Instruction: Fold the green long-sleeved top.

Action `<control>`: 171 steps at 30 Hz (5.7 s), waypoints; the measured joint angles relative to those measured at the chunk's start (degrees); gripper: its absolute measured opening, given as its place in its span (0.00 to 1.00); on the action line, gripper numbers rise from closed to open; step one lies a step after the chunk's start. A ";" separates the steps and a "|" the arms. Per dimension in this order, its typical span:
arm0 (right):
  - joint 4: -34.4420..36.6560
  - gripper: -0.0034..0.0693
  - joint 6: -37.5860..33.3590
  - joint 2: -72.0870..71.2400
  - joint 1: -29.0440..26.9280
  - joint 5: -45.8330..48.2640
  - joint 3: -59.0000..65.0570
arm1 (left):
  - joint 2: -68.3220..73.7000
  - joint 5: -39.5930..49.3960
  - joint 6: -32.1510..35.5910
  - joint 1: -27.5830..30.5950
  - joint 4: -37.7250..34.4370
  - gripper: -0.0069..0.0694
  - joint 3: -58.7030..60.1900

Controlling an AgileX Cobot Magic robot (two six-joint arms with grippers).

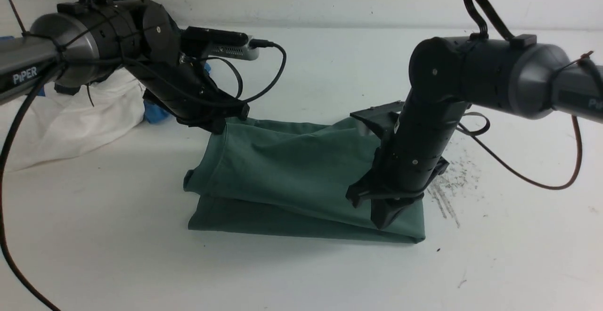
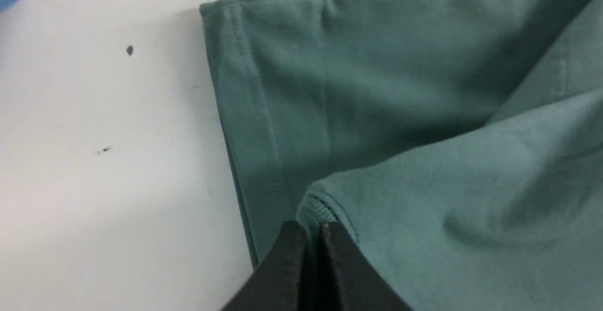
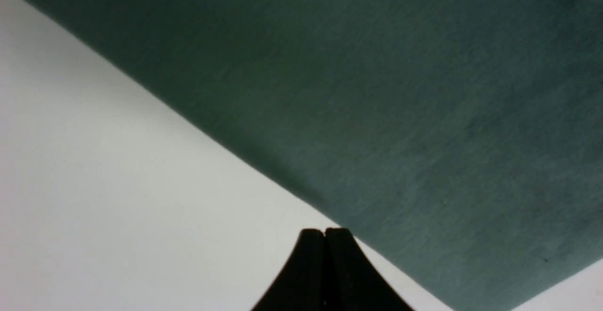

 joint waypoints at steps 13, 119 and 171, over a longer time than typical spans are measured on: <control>0.00 0.03 0.00 0.00 0.00 0.09 0.00 | -0.29 -3.51 0.31 0.02 2.84 0.43 -0.02; -5.75 0.03 12.33 20.59 -7.98 0.56 -29.52 | 12.59 21.73 -9.57 0.01 9.37 0.09 -13.01; -10.22 0.03 10.39 18.28 3.62 -1.60 -23.12 | -69.96 23.76 -10.30 0.07 -5.13 0.09 38.25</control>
